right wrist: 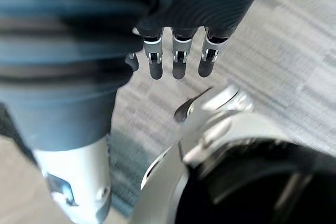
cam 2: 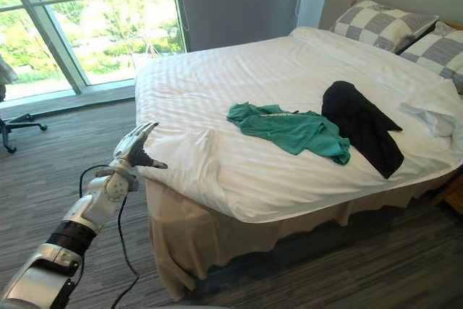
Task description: Tidy the bed and pick cloth on bed and put in laundry
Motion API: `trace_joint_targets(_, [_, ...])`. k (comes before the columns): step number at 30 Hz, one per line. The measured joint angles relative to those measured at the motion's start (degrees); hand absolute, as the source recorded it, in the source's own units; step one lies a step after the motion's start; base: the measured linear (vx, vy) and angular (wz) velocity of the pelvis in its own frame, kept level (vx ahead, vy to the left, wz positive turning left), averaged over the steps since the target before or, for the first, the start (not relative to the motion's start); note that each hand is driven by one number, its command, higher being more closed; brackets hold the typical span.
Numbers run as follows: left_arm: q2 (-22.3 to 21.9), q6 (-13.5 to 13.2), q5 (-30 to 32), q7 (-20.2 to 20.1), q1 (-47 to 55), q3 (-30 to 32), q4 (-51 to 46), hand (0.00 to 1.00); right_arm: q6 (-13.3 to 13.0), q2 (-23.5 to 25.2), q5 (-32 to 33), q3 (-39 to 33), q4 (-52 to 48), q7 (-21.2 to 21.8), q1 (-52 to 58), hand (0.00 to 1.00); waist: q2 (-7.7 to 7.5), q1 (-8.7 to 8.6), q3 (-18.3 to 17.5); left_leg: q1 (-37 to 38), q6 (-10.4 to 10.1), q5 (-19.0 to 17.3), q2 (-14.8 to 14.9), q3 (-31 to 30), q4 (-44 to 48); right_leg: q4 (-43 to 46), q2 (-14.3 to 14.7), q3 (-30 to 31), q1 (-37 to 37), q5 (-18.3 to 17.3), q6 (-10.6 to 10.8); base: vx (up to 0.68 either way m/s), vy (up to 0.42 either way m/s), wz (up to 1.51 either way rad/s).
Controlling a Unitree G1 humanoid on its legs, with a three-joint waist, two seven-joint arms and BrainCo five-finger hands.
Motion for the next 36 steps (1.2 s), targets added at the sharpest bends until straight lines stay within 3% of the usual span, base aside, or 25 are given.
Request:
trace_joint_targets(5, [-2.24,6.57,-0.86,6.25,-7.97,1.29,4.28,0.00,-0.27,0.30,0.05,0.05,-2.13,-0.73,-3.97,0.00,0.05,-1.19,4.59,-7.10,1.51,2.37,-0.58,2.69,0.38,5.56,-0.70,2.19,-10.17,0.53,0.81,0.05,0.020,-0.16])
trace_joint_targets(7, [-2.95,7.91,-1.43,8.90,-10.53,1.40,4.30,0.00,-0.93,0.81,0.26,0.52,-3.32,-1.43,-5.03,0.00,-0.31,-2.17,6.18,-8.56,1.63,3.24,-0.77,3.27,0.40,7.04,-0.85,3.01,-12.42,0.51,0.76,0.03,0.016,-0.06])
trace_joint_targets(12, [-3.47,10.30,-2.48,14.92,-18.32,1.90,3.83,0.00,-3.31,1.32,0.61,2.08,-8.69,-2.44,-6.30,0.00,0.03,-2.42,10.29,-10.47,1.01,3.74,-0.32,7.32,0.40,10.64,-0.19,5.89,-17.76,0.11,0.10,0.01,-0.018,-0.28])
trace_joint_targets(16, [-3.62,13.01,-3.86,15.92,-22.34,2.18,3.11,0.00,-3.73,1.28,0.58,3.55,-11.34,-2.50,-7.67,0.00,0.02,-2.60,13.03,-11.34,1.00,3.73,-0.17,9.33,0.41,11.63,0.27,7.66,-20.23,0.01,-0.01,-0.02,-0.026,-0.28])
trace_joint_targets(20, [-3.66,18.03,-3.86,15.86,-26.47,2.25,2.47,0.00,-4.61,1.30,0.02,4.47,-13.91,-2.19,-8.23,0.00,0.02,-3.60,15.96,-14.73,1.01,3.73,-0.19,9.42,0.41,13.60,0.25,7.78,-24.85,-0.07,-0.07,-0.02,-0.033,-0.05])
trace_joint_targets(24, [-4.01,23.68,-3.73,13.83,-27.87,2.35,2.47,0.00,-7.22,1.30,0.15,4.63,-15.03,-1.65,-8.39,0.00,-0.48,-3.89,19.04,-17.57,1.47,4.04,-0.24,9.77,0.44,15.61,0.19,7.93,-28.92,-0.10,-0.08,-0.01,-0.026,-0.01])
trace_joint_targets(25, [-4.02,25.50,-3.67,12.66,-29.25,2.44,2.45,1.00,-8.22,1.37,0.50,4.67,-15.17,-1.67,-8.75,0.00,-0.70,-3.89,20.07,-18.61,1.84,4.32,-0.27,9.76,0.44,16.33,0.14,7.93,-30.37,-0.10,-0.08,-0.02,-0.040,0.02])
trace_joint_targets(26, [-4.02,25.84,-3.64,12.38,-29.65,2.56,2.42,1.00,-8.34,1.38,0.71,4.68,-15.18,-1.68,-8.97,0.00,-0.77,-3.89,20.50,-18.78,1.91,4.38,-0.27,9.76,0.44,16.43,0.13,7.93,-30.59,-0.10,-0.08,-0.03,-0.042,0.04])
trace_joint_targets(28, [-3.81,29.39,-2.15,9.12,-32.20,3.69,-0.50,1.00,-10.14,1.38,2.31,4.75,-15.18,-1.72,-11.10,0.00,-0.96,-3.86,22.46,-21.40,2.16,4.51,-0.16,9.81,1.54,17.16,-0.15,7.91,-33.21,-0.11,-0.10,-0.02,-0.048,0.03])
trace_joint_targets(31, [-2.56,31.02,0.03,5.57,-33.93,3.77,-2.74,1.00,-12.80,1.35,5.22,4.67,-16.30,-1.05,-13.67,0.00,-0.44,-3.84,24.71,-22.64,2.26,4.42,-0.05,9.44,2.49,17.84,-0.46,7.86,-34.37,-0.11,-0.10,0.01,-0.033,0.06])
trace_joint_targets(34, [-1.19,30.44,0.38,3.96,-34.78,3.74,-2.73,1.00,-14.67,1.32,6.95,4.91,-16.81,0.07,-15.12,0.00,-0.44,-3.88,25.15,-23.60,2.78,4.03,0.18,9.09,3.38,17.70,-0.56,7.63,-34.97,-0.12,-0.08,0.02,-0.029,0.05])
trace_joint_targets(36, [0.12,27.88,0.17,2.89,-36.05,3.72,-2.45,1.00,-16.18,1.19,8.07,5.63,-17.90,0.71,-15.97,0.00,-0.65,-3.86,25.34,-24.59,2.95,3.93,0.24,8.85,3.89,17.74,-0.72,7.54,-35.66,0.06,0.08,0.05,-0.025,0.05])
